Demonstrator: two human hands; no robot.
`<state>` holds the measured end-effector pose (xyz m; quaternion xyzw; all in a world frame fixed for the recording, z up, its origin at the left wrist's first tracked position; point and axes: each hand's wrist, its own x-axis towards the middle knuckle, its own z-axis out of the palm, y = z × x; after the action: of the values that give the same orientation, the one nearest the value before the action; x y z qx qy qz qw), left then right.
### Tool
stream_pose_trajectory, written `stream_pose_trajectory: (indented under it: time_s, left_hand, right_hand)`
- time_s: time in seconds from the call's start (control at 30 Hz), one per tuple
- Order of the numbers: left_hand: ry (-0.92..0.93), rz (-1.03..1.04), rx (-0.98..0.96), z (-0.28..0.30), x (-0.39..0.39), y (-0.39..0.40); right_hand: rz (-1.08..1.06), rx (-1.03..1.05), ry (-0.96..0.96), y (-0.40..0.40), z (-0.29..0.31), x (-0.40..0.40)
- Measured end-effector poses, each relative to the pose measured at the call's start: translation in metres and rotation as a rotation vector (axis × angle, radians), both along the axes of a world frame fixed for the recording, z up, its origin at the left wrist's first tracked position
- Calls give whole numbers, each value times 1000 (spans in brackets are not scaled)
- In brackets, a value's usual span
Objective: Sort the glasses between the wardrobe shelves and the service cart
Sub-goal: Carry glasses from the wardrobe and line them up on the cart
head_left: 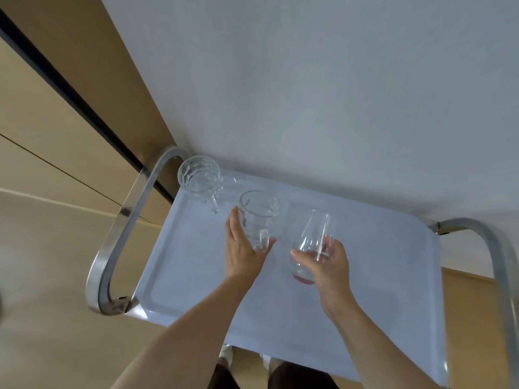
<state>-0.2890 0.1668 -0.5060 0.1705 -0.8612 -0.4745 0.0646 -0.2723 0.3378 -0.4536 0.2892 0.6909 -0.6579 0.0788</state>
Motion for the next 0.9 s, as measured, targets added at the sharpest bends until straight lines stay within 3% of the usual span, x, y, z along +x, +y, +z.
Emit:
stream_pose_trajectory:
  time_s: [0.13, 0.47, 0.6, 0.7, 0.8, 0.9]
  left_hand:
    - [-6, -18, -7, -2, 14, -11]
    - [-283, -260, -43, 19, 54, -55]
    - [-154, -280, -35, 58, 35, -68]
    - [-141, -430, -64, 81, 14, -64]
    - [-317, -658, -189, 95, -10, -60]
    - [-339, -808, -401, 98, -25, -61]
  right_hand:
    - [-8, 8, 8, -1, -3, 3]
    - [-32, -85, -37, -15, 3, 3]
    - [-40, -137, -37, -26, 13, 0]
    - [-50, -153, -34, -30, 18, -3]
    - [-57, -159, -48, -30, 22, -4]
    - [-88, -165, -58, -26, 24, -7]
